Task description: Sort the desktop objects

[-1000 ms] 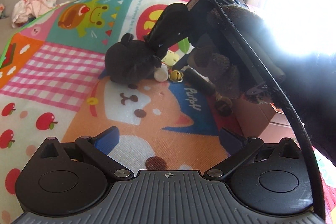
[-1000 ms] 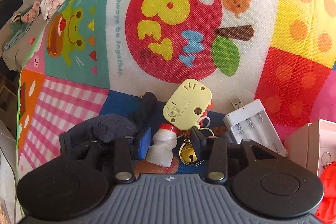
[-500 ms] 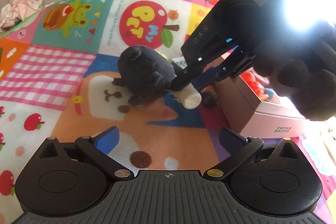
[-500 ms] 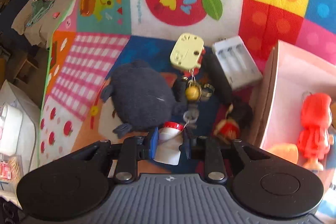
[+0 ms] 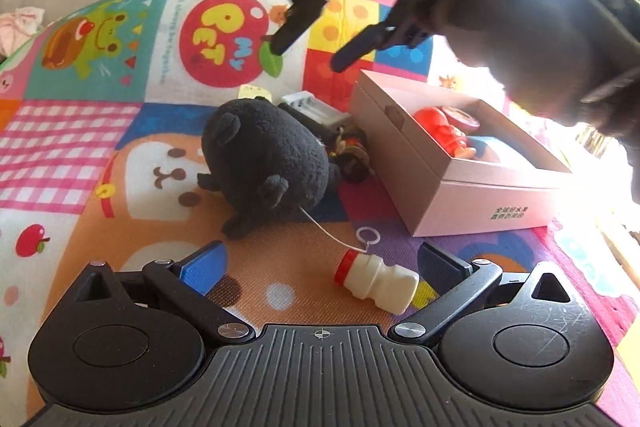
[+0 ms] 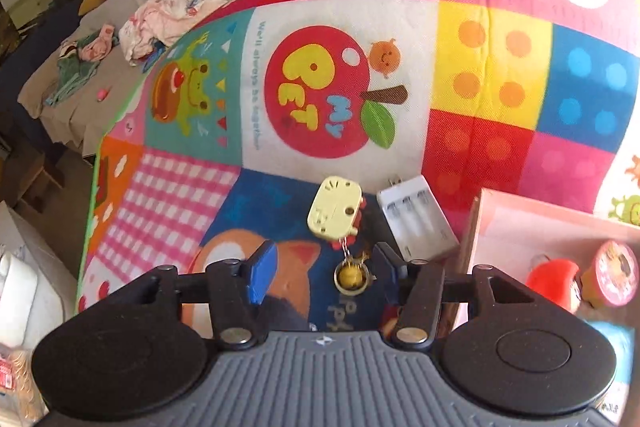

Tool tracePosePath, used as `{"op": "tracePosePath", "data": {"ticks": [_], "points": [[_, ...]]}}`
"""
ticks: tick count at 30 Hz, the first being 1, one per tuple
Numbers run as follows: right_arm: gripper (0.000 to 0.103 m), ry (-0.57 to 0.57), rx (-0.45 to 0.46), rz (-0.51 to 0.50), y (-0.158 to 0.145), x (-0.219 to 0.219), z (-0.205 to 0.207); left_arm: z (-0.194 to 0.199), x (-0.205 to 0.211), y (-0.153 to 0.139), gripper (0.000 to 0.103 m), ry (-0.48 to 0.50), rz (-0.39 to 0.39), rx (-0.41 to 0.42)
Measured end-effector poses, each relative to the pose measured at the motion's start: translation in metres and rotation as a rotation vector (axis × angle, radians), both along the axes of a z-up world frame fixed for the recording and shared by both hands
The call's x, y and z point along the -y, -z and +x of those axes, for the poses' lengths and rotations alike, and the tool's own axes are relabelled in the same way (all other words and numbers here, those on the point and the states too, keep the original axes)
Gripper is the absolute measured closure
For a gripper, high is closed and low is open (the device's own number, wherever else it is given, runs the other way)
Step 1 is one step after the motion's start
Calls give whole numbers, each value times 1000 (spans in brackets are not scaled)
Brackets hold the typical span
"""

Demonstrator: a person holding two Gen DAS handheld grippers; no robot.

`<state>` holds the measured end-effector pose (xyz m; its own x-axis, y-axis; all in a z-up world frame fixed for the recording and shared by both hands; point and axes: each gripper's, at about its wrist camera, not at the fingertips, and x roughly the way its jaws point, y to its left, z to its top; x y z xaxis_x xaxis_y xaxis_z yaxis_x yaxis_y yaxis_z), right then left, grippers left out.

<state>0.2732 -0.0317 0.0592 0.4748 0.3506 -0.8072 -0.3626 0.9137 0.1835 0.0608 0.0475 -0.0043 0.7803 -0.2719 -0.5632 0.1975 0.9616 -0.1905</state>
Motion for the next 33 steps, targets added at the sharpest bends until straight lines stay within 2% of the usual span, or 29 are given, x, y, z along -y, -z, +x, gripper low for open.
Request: {"op": "tracePosePath", "data": {"ticks": [5, 7, 9, 11, 18, 20, 24, 26, 30, 33], "points": [[50, 47, -20, -91, 40, -37, 43, 4, -8, 2, 0, -12, -41, -20], [49, 52, 11, -132, 45, -44, 46, 6, -12, 2, 0, -21, -64, -39], [62, 20, 19, -132, 42, -45, 43, 7, -14, 3, 0, -24, -77, -45], [64, -3, 9, -96, 34, -39, 36, 6, -13, 2, 0, -18, -76, -40], [65, -47, 108, 62, -35, 16, -30, 3, -10, 3, 0, -7, -69, -30], [101, -67, 131, 94, -55, 39, -57, 4, -10, 3, 0, -6, -72, -32], [101, -60, 208, 138, -88, 90, -111, 4, -6, 3, 0, 3, -56, -25], [101, -55, 230, 125, -93, 108, -130, 3, -3, 3, 0, 5, -34, -19], [101, -12, 238, 63, -82, 130, -154, 1, 5, 1, 0, 5, 14, -4], [99, 30, 238, 56, -64, 146, -166, -1, 7, -5, 0, -17, 27, 33]]}}
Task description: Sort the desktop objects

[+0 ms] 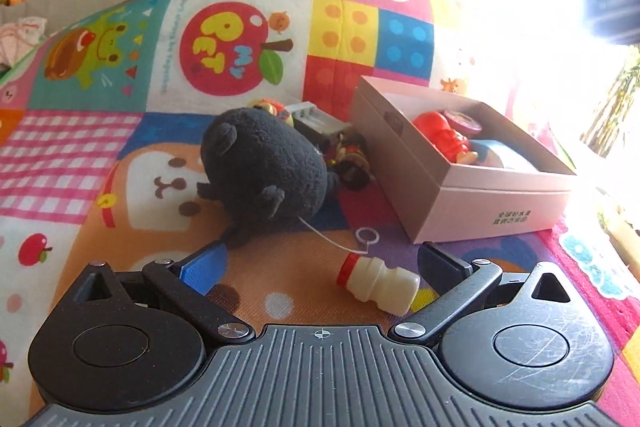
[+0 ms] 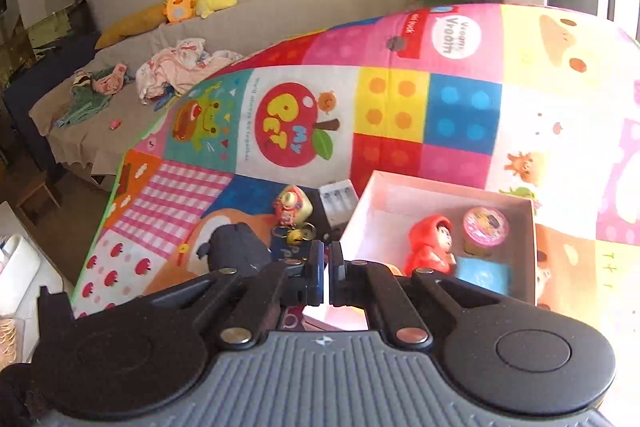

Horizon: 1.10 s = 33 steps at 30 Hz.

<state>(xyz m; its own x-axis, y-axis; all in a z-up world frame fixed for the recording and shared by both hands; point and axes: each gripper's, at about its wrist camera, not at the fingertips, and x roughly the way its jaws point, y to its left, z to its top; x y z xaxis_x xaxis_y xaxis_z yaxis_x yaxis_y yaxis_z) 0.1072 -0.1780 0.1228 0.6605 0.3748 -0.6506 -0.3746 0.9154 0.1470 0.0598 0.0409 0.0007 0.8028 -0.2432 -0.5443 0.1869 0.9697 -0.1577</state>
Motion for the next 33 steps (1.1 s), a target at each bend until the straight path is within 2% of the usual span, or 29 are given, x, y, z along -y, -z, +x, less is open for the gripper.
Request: {"op": "tracePosePath", "data": {"ticks": [3, 5, 7, 9, 11, 14, 16, 20, 22, 25, 27, 33], "points": [[90, 16, 1, -18, 20, 11, -13, 3, -5, -16, 0, -7, 8, 48], [72, 38, 25, -36, 30, 18, -23, 14, -10, -31, 0, -29, 36, 74], [58, 66, 71, -54, 39, 25, -34, 32, -18, -44, 1, -51, 55, 83], [48, 83, 104, -60, 50, 31, -46, 56, -19, -54, 13, -60, 71, 63], [40, 100, 114, -50, 60, 37, -55, 90, -18, -59, 15, -52, 88, 1], [36, 137, 113, -32, 78, 47, -67, 146, -12, -51, 8, -33, 108, -136], [33, 158, 117, -30, 87, 54, -72, 179, -10, -36, 9, -64, 112, -232], [28, 177, 124, -33, 103, 67, -78, 219, -15, -16, 24, -92, 24, -382], [25, 195, 118, -20, 112, 72, -77, 230, -16, -17, 24, -93, -9, -410], [24, 213, 83, 22, 124, 77, -71, 237, -2, -16, 20, -79, 89, -410], [24, 223, 77, 27, 130, 76, -70, 239, 4, -18, 21, -67, 121, -405], [20, 218, 94, 26, 133, 74, -74, 226, -5, -20, 25, -41, 109, -395]]}}
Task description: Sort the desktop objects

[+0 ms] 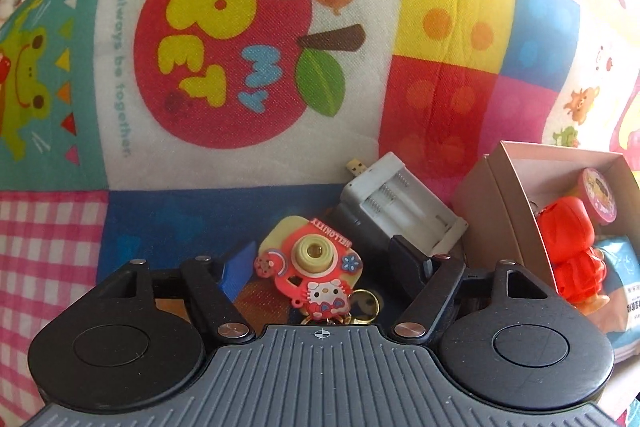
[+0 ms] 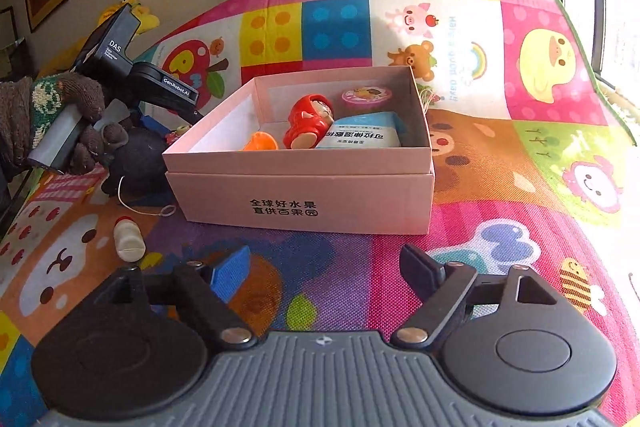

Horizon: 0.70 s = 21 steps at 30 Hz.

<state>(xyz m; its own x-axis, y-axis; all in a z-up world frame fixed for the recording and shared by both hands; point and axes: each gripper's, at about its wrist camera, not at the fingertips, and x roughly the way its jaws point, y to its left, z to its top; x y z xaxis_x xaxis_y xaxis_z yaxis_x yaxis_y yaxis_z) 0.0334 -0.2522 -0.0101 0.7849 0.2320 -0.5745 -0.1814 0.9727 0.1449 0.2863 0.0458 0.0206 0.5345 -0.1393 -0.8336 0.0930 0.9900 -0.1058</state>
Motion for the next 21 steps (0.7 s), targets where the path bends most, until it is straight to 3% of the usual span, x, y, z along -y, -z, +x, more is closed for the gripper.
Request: {"op": "tracePosePath", "data": {"ticks": [6, 13, 21], "points": [[19, -10, -1, -20, 3, -6, 1, -7, -20, 1, 24, 13, -58, -52], [15, -15, -25, -9, 7, -5, 6, -2, -16, -2, 23, -5, -48, -18], [13, 13, -67, 74, 11, 9, 15, -9, -1, -7, 41, 24, 10, 28]]}}
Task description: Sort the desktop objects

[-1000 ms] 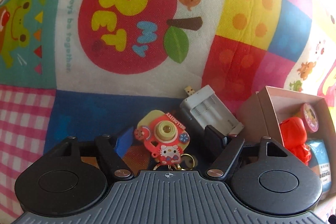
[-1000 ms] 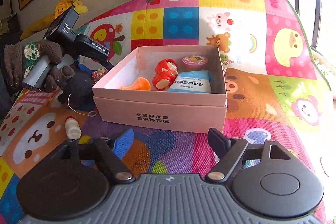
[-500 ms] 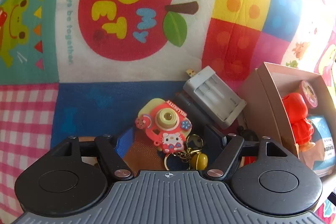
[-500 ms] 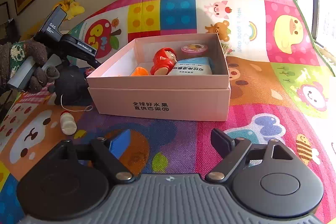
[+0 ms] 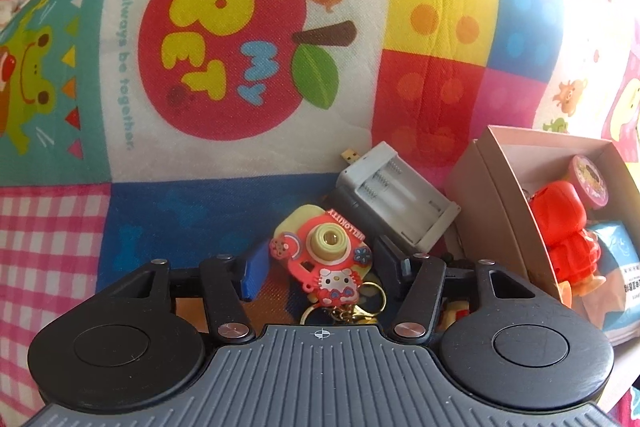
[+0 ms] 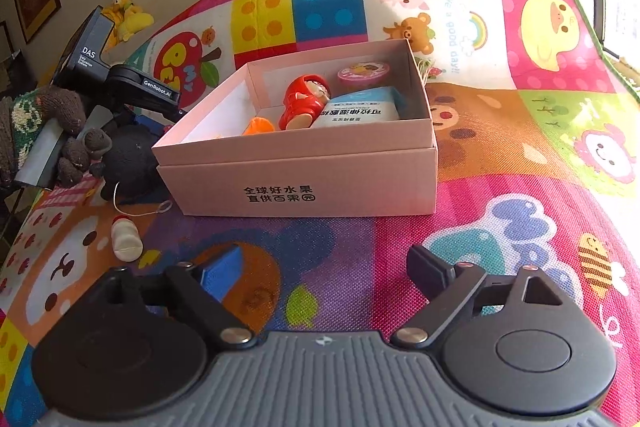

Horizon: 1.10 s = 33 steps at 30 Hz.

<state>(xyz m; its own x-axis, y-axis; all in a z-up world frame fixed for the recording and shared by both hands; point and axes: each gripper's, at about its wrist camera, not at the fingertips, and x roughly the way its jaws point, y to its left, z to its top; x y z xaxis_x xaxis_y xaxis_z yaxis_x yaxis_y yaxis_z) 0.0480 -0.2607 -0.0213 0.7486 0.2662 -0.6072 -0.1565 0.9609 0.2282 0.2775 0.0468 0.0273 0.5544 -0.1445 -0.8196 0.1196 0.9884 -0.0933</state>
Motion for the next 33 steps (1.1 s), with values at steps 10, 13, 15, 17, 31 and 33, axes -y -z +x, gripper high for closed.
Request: {"op": "tracePosePath", "data": {"ticks": [10, 13, 15, 17, 31, 33], "points": [[9, 5, 12, 7, -2, 1, -1, -30, -18, -26, 45, -26, -71, 47], [8, 7, 15, 9, -2, 1, -2, -47, -16, -54, 45, -4, -115, 109], [8, 11, 21, 10, -2, 2, -2, -59, -14, -71, 81, 18, -137, 153], [8, 14, 26, 12, -3, 2, -3, -76, -11, -91, 85, 39, -205, 197], [8, -110, 170, -89, -57, -34, -15, -218, 20, -53, 11, 107, -48, 398], [15, -190, 142, -71, -86, -54, 4, -231, 24, -32, 7, 103, -43, 397]]}}
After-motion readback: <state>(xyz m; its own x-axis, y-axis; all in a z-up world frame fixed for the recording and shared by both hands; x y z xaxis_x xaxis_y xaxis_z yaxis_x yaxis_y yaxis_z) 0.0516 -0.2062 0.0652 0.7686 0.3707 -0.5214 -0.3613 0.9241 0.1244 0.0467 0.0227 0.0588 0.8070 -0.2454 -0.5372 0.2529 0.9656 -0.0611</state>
